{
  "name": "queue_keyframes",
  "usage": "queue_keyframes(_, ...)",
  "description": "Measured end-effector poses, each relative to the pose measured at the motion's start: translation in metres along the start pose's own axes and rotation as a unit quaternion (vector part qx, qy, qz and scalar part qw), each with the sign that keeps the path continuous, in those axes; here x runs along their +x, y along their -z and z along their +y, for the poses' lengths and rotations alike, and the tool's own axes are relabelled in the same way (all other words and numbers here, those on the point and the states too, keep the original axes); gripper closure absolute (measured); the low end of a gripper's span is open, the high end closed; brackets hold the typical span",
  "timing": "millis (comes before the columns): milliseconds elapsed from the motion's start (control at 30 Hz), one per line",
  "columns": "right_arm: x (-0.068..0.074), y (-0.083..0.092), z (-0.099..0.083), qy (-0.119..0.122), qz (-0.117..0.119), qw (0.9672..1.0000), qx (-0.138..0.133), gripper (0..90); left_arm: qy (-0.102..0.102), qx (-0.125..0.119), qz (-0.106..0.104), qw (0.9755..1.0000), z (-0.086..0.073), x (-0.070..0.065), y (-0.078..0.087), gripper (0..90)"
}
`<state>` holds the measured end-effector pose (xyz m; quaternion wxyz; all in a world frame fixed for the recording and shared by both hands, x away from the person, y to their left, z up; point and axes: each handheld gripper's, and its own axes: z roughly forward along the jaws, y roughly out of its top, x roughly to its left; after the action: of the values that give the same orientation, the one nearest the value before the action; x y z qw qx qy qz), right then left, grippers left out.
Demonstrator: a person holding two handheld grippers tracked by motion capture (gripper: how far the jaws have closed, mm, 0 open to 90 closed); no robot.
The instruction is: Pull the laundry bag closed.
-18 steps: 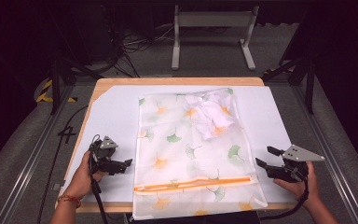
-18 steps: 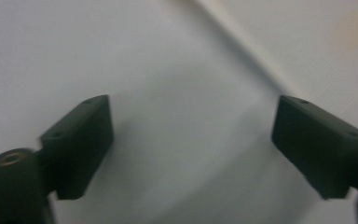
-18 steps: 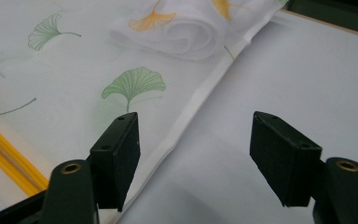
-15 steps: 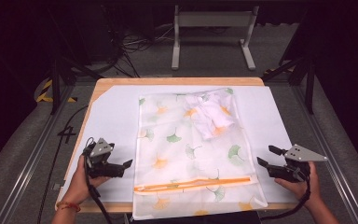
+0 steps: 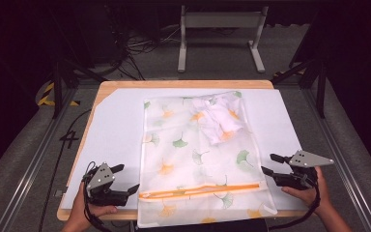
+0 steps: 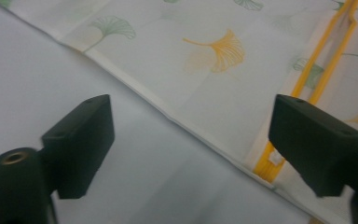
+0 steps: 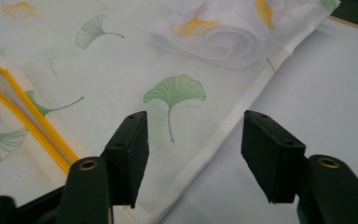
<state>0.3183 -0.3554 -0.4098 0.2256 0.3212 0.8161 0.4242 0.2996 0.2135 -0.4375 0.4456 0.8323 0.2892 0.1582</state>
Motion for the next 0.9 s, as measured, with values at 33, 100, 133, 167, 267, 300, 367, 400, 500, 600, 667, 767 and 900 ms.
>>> queue_keyframes(33,0.0,-0.001,0.002,0.004,0.003,1.0,0.002,43.7,-0.003,0.003,0.006,1.0,-0.001,-0.001,-0.001,20.2)
queue_keyframes(100,0.001,-0.003,0.006,0.009,0.006,0.9999,0.0,47.2,-0.004,0.009,-0.002,0.9999,-0.002,-0.001,-0.002,21.8)
queue_keyframes(133,0.002,-0.004,0.01,0.014,0.01,0.9999,0.001,47.6,-0.007,0.011,-0.001,0.9999,-0.002,-0.002,-0.002,24.3)
queue_keyframes(167,0.003,-0.005,0.013,0.018,0.017,0.9997,-0.001,48.2,-0.005,0.013,-0.005,0.9999,-0.003,-0.004,-0.003,25.1)
queue_keyframes(267,0.01,-0.01,0.027,0.038,0.027,0.9989,0.009,50.2,-0.001,0.018,-0.033,0.9993,-0.003,-0.005,-0.004,29.3)
queue_keyframes(300,0.012,-0.012,0.031,0.045,0.031,0.9984,0.014,51.3,-0.003,0.017,-0.041,0.999,-0.002,-0.006,-0.005,32.1)
queue_keyframes(367,0.019,-0.017,0.04,0.061,0.032,0.9972,0.029,51.8,-0.009,0.015,-0.048,0.9987,-0.001,-0.008,-0.005,42.0)
queue_keyframes(400,0.022,-0.019,0.044,0.067,0.037,0.9966,0.029,52.1,-0.014,0.015,-0.048,0.9986,0.0,-0.01,-0.005,46.4)
queue_keyframes(500,0.033,-0.029,0.058,0.087,0.057,0.9942,0.027,54.2,-0.032,0.023,-0.053,0.9978,0.0,-0.016,-0.004,61.4)
queue_keyframes(600,0.04,-0.034,0.062,0.099,0.068,0.9924,0.028,56.9,-0.033,0.028,-0.037,0.9984,0.001,-0.017,-0.006,73.8)
queue_keyframes(667,0.049,-0.041,0.068,0.115,0.083,0.9895,0.027,62.2,-0.031,0.028,-0.029,0.9987,0.002,-0.014,-0.008,78.6)
queue_keyframes(767,0.062,-0.052,0.074,0.135,0.107,0.9847,0.031,66.9,-0.031,0.03,-0.045,0.9981,0.002,-0.012,-0.013,87.6)
queue_keyframes(900,0.087,-0.068,0.087,0.171,0.141,0.9742,0.043,70.2,-0.037,0.035,-0.056,0.9972,0.005,-0.013,-0.02,90.0)
